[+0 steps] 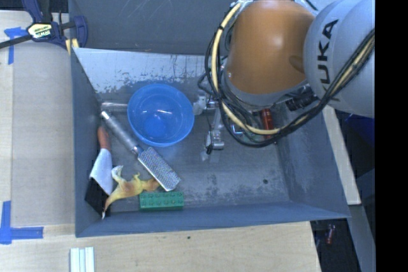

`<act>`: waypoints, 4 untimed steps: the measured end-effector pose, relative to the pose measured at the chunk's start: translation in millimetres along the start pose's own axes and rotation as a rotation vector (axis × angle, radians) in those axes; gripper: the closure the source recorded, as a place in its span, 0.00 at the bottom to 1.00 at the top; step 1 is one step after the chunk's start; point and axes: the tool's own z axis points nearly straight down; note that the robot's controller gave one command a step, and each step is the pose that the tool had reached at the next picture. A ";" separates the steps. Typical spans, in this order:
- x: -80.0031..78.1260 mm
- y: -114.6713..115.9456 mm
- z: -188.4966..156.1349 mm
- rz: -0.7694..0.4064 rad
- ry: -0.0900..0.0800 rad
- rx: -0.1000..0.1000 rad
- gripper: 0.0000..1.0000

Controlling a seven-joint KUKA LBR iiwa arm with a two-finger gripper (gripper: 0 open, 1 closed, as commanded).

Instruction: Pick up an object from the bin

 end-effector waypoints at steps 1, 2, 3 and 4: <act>-1.5 -0.5 -4.6 0.003 -0.009 -0.001 0.00; -49.4 23.7 78.4 -0.087 -0.013 -0.001 0.00; -74.1 76.8 75.6 -0.043 -0.015 -0.003 0.00; -53.8 59.8 105.8 -0.052 -0.007 0.002 0.00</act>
Offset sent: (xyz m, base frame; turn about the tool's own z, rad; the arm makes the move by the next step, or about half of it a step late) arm 0.0918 0.0474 -0.1665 -0.1774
